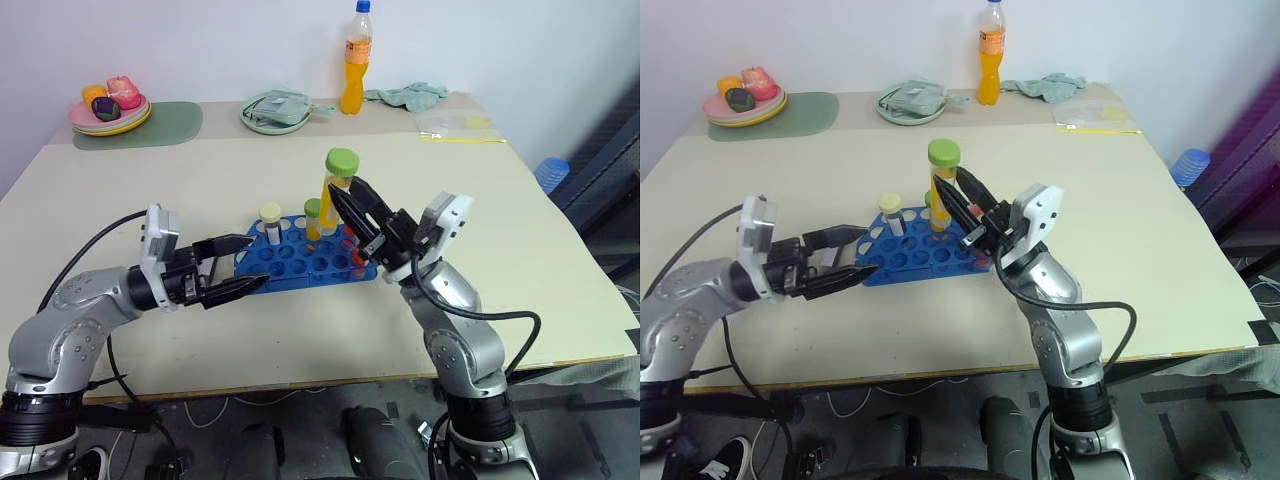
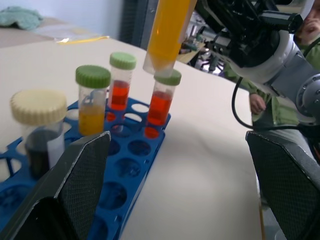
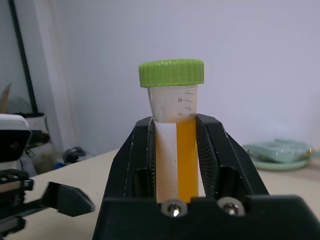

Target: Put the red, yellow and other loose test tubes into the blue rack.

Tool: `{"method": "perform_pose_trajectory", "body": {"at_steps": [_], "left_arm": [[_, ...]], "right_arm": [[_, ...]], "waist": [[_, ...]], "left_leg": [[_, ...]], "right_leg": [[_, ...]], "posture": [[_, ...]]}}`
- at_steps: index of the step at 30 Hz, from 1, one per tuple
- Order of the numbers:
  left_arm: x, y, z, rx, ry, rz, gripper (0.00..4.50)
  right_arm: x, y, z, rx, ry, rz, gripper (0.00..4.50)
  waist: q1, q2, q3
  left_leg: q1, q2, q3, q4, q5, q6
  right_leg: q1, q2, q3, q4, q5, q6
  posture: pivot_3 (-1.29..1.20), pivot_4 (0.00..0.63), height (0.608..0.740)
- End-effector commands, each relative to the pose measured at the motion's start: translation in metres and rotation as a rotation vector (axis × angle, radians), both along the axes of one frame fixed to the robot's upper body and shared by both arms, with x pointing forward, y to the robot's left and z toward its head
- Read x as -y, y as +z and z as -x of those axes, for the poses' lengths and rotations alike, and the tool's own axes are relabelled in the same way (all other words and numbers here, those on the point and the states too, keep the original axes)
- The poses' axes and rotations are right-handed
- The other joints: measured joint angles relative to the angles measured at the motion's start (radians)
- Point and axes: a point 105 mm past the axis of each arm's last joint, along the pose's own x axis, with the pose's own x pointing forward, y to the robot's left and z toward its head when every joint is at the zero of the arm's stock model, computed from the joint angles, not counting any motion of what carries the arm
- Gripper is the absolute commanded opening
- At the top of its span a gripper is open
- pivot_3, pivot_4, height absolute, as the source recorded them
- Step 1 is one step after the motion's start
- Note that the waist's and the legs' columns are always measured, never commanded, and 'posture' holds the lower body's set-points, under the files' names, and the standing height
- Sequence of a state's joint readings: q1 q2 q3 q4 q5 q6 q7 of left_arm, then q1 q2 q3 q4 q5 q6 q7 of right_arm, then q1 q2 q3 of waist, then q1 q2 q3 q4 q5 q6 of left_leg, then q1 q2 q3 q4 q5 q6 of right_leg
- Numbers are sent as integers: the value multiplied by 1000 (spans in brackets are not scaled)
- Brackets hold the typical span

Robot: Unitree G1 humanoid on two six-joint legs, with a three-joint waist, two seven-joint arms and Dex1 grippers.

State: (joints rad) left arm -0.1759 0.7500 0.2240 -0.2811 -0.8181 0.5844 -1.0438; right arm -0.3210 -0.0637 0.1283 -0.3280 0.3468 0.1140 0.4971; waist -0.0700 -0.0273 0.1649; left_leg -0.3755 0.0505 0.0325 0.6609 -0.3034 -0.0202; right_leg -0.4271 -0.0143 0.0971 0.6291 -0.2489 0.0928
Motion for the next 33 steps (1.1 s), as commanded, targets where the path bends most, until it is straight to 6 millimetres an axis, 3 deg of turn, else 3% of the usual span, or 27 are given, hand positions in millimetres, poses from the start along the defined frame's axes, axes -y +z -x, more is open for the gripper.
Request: {"method": "perform_pose_trajectory", "body": {"at_steps": [1, 6, 12, 17, 23, 33], "left_arm": [[-8, 7, 7, 34, 12, -25, 4500], [-27, -3, 12, 20, 51, -70, 4500], [-42, -11, 14, 29, 63, -97, 4500], [-45, -14, 14, 32, 56, -95, 4500], [-53, -24, 15, 23, 50, -91, 4500], [-68, -39, 17, 19, 39, -84, 4500]], "right_arm": [[-11, -10, 0, 52, 4, 23, 675], [-8, -37, -11, 5, -20, 54, 675], [-6, -55, -10, 22, -14, 119, 675], [-4, -55, -9, 35, -14, 141, 675], [-1, -28, -1, 103, -19, 117, 675], [-7, -54, -1, 65, -27, 152, 675]], "waist": [[-2, 0, 0], [1, 0, 0], [0, 0, 0], [0, 0, 0], [0, 0, 0], [0, 0, 0]], "left_leg": [[0, 0, 0, 0, 0, 0], [0, 0, 1, 0, 0, 0], [1, 0, 1, 0, 0, 0], [0, 0, 1, 0, 0, 0], [0, 0, 1, 0, 0, 0], [1, 0, 2, 0, 0, 0]], "right_leg": [[0, 0, 0, 0, 0, 0], [0, -1, 0, 0, 0, -1], [0, -1, 0, 0, 0, -1], [0, -1, 0, 0, 0, -1], [0, -1, 0, 1, 0, -1], [0, -1, 0, 1, 0, -1]], "posture": [[0, 150, 740], [0, 150, 740], [0, 150, 740], [0, 150, 740], [0, 150, 740], [0, 150, 740]]}}
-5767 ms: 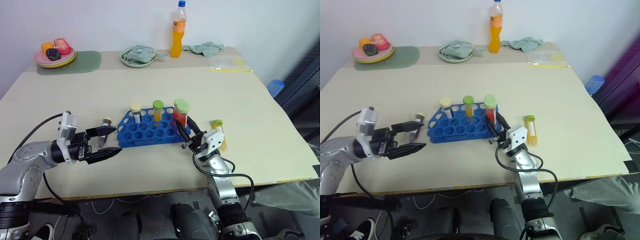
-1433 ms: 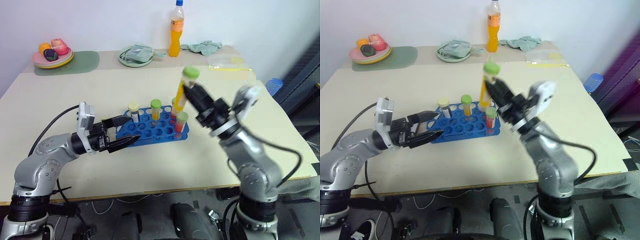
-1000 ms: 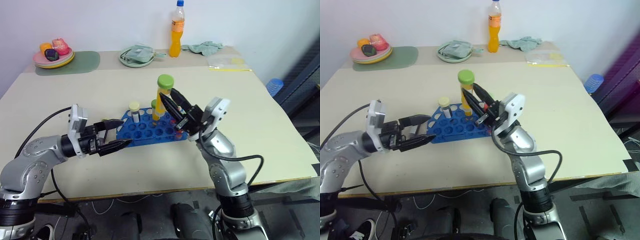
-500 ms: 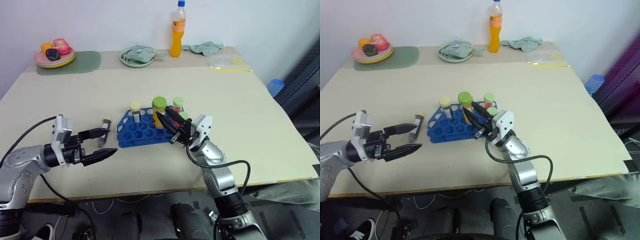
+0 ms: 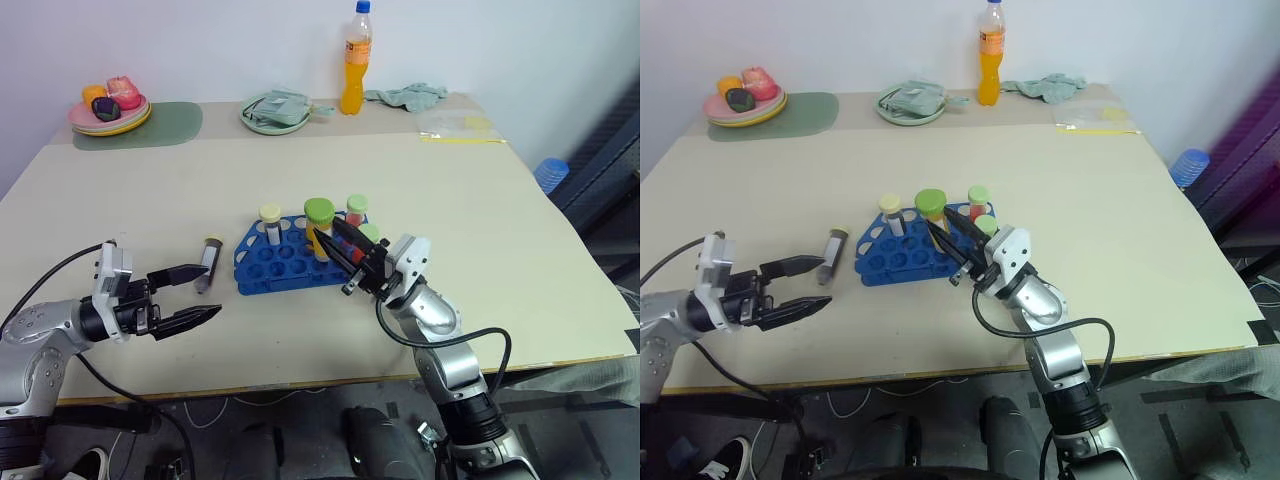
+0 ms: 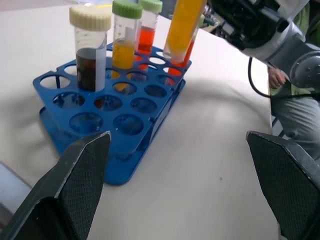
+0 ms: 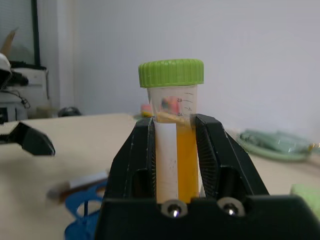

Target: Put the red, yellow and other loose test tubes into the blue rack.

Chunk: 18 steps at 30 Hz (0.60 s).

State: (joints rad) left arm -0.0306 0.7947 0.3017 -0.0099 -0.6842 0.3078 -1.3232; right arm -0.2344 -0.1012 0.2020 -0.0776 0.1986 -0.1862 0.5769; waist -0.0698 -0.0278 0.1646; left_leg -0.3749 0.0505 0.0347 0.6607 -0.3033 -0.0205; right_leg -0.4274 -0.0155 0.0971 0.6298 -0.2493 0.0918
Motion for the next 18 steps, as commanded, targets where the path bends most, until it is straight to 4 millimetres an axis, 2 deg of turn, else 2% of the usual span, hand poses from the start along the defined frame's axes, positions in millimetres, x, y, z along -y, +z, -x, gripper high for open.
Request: {"method": "perform_pose_trajectory", "body": {"at_steps": [1, 9, 18], "left_arm": [[-8, 2, 4, 30, -2, -7, 4500], [-12, -2, 7, 30, -9, -6, 4500], [-5, 10, -2, 94, 2, 13, 4500]], "right_arm": [[-3, 8, 2, 56, 2, -14, 675], [-11, -3, -1, 48, 10, 9, 675], [-7, -15, -5, 54, -18, 56, 675]], "waist": [[0, 0, 0], [0, 0, 0], [1, -1, 0]], "left_leg": [[0, 0, 0, 0, 0, 0], [0, 0, 0, 0, 0, 0], [0, 0, 0, 0, 0, 0]], "right_leg": [[0, 0, 0, 0, 0, 0], [0, 0, 0, 0, 0, 0], [0, 0, 0, 1, 0, 0]], "posture": [[0, 150, 740], [0, 150, 740], [0, 150, 740]]}}
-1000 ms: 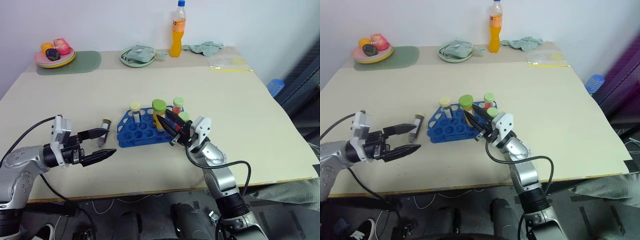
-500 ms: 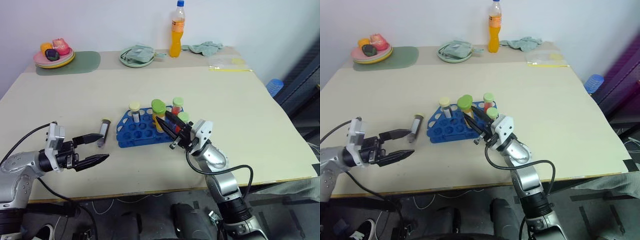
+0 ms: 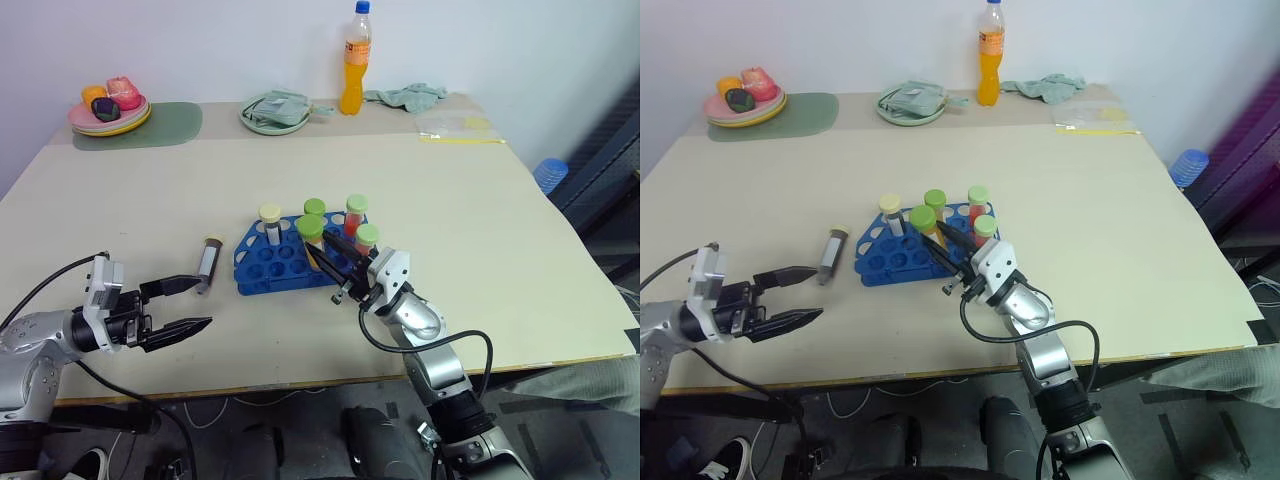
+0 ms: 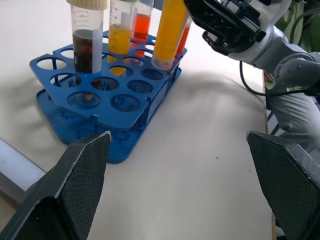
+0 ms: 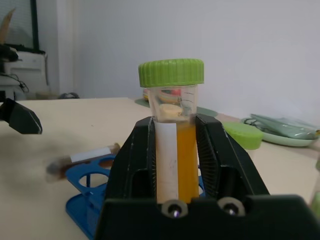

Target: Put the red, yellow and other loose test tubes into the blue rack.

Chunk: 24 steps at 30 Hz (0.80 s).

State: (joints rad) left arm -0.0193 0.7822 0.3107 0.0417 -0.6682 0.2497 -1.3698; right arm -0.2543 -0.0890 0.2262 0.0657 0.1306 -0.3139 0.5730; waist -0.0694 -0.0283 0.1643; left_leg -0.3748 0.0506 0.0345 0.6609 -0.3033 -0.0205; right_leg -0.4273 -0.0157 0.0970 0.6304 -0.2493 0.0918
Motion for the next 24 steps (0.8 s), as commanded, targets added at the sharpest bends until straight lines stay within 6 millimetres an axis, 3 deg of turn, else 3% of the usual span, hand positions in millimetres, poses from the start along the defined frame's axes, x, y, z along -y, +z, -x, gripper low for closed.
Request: {"method": "perform_pose_trajectory", "body": {"at_steps": [1, 14, 22, 24], "left_arm": [[3, 19, -7, 96, 7, 12, 4500], [33, 45, -11, 127, -4, 11, 4500], [49, 55, -14, 131, -4, 17, 4500], [52, 58, -14, 132, -3, 19, 4500]], "right_arm": [[1, 4, -1, 33, -11, 0, 675], [1, -2, 2, -29, 33, 1, 675], [5, 7, -1, 4, 22, 9, 4440], [8, 11, -1, 41, 0, 30, 4440]], "waist": [[0, -1, 0], [0, -1, -1], [0, -1, -1], [0, -1, -1]], "left_leg": [[0, 0, 0, 0, 0, 0], [0, 0, 0, 0, 0, 0], [0, 0, -1, 0, 0, 0], [0, 0, -1, 1, 0, 0]], "right_leg": [[0, 0, 0, 0, 0, 0], [1, 0, 0, 0, 0, 0], [1, 0, 0, 1, 0, 0], [1, 0, 0, 1, 0, 0]], "posture": [[0, 150, 740], [0, 150, 740], [0, 150, 740], [0, 150, 740]]}}
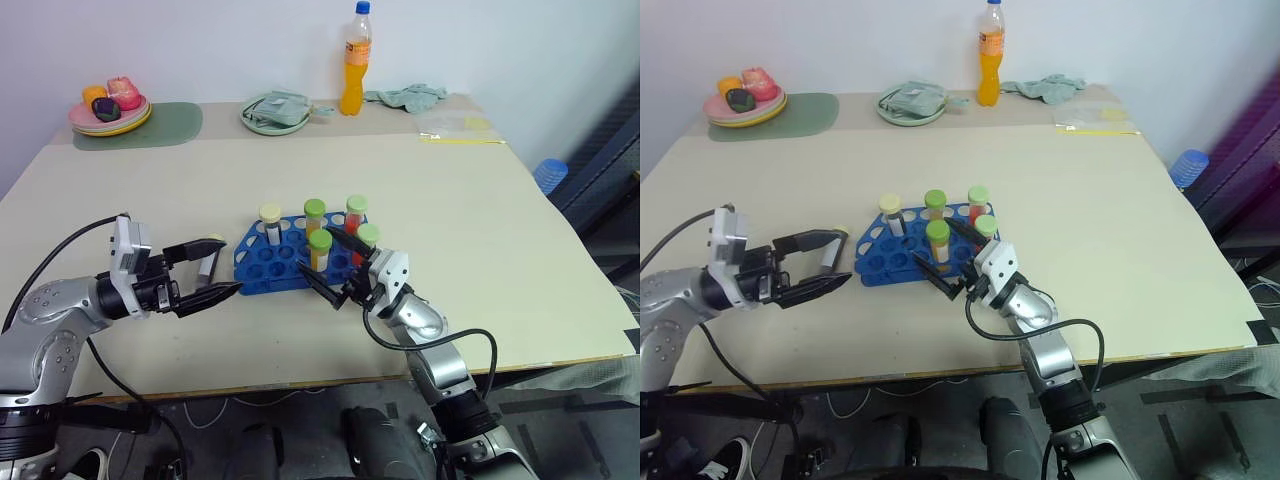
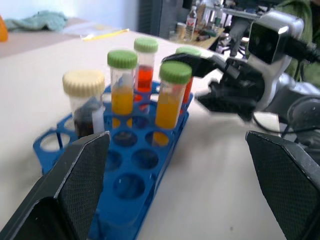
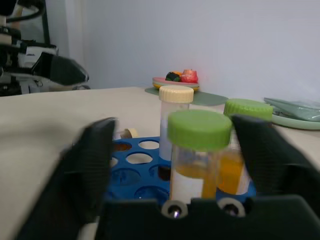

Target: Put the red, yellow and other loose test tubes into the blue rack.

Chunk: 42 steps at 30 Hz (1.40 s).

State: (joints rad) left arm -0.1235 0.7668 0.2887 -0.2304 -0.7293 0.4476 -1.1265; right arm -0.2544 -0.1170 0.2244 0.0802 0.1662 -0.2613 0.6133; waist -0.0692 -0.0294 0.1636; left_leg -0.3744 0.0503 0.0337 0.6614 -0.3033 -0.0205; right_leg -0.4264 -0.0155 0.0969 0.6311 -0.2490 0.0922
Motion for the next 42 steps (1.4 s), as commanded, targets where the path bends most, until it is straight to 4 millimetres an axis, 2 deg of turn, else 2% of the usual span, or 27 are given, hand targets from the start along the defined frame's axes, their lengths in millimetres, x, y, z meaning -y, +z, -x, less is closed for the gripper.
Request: {"method": "perform_pose_trajectory", "body": {"at_steps": [1, 6, 10, 13, 19, 23, 25, 27, 30, 32, 37, 40, 42], "left_arm": [[9, 13, 2, 35, -15, 10, 4500], [9, 17, 2, 36, 3, 3, 4500], [1, 17, -3, 41, 47, -14, 4500], [-15, 12, -16, -24, 179, -50, 4500], [-49, 49, -58, -7, 512, -95, 4500], [-52, 61, -66, -107, 594, -15, 4500], [-57, 55, -66, -177, 637, -49, 4500], [-65, 47, -66, -199, 674, -157, 4500], [-66, 46, -71, -326, 676, -99, 4500], [-63, 43, -73, -377, 672, -154, 4500], [-73, 35, -80, -560, 706, -245, 4500], [-71, 32, -84, -694, 688, -209, 4500], [-67, 22, -86, -749, 651, -272, 4500]], "right_arm": [[9, 30, 3, 130, -35, -1, 4440], [26, 53, 14, 174, -47, 3, 4440], [39, 65, 27, 175, -30, 46, 4440], [54, 75, 39, 138, 23, 93, 4440], [75, 94, 74, -104, 333, 218, 4440], [79, 105, 68, -91, 340, 246, 4440], [78, 103, 64, -79, 330, 253, 4440], [75, 103, 59, -75, 323, 232, 4440], [70, 102, 55, -51, 314, 223, 4440], [67, 100, 53, -45, 310, 218, 4440], [65, 96, 50, -29, 297, 219, 4440], [64, 96, 47, -25, 287, 213, 4440], [63, 96, 44, -12, 275, 215, 4440]], "waist": [[0, 0, 0], [1, 0, 0], [2, 0, 0], [3, 0, 0], [23, -3, 1], [23, -4, 1], [24, -4, 1], [23, -5, 2], [27, -5, 2], [33, -7, 2], [32, -7, 2], [30, -7, 2], [29, -7, 2]], "left_leg": [[0, 0, 0, 0, 0, 0], [0, 0, 0, 0, 0, 0], [0, 0, 0, 0, 0, 0], [0, 0, 0, 1, 0, 0], [0, -1, -1, 3, 0, 0], [1, 0, -2, 2, 0, 1], [0, 0, -2, 2, 0, 1], [0, 0, -2, 2, 0, 1], [0, 0, -2, 2, 0, 1], [-1, 0, -3, 2, 0, 0], [-1, -1, -2, 3, 0, 0], [-1, -1, -3, 3, 0, 0], [-1, -1, -3, 3, 0, 0]], "right_leg": [[0, 0, 0, 0, 0, 0], [0, 0, 0, 0, 0, 0], [0, 0, 0, 0, 0, 0], [0, 0, 0, 0, 0, 0], [2, 1, 0, -1, 0, 0], [2, 2, 0, -1, 0, 1], [2, 2, 0, -1, 1, 2], [2, 2, 0, -1, 1, 3], [1, 2, 0, 0, 0, 2], [1, 2, -1, 0, 0, 1], [1, 1, -1, -1, 0, 1], [1, 2, -1, 0, 0, 1], [1, 3, -1, 0, 0, 1]], "posture": [[0, 150, 740], [0, 150, 740], [0, 150, 740], [0, 150, 740], [0, 150, 740], [0, 150, 740], [0, 150, 740], [0, 150, 740], [0, 150, 740], [0, 150, 740], [0, 150, 740], [0, 150, 740], [0, 150, 740]]}}
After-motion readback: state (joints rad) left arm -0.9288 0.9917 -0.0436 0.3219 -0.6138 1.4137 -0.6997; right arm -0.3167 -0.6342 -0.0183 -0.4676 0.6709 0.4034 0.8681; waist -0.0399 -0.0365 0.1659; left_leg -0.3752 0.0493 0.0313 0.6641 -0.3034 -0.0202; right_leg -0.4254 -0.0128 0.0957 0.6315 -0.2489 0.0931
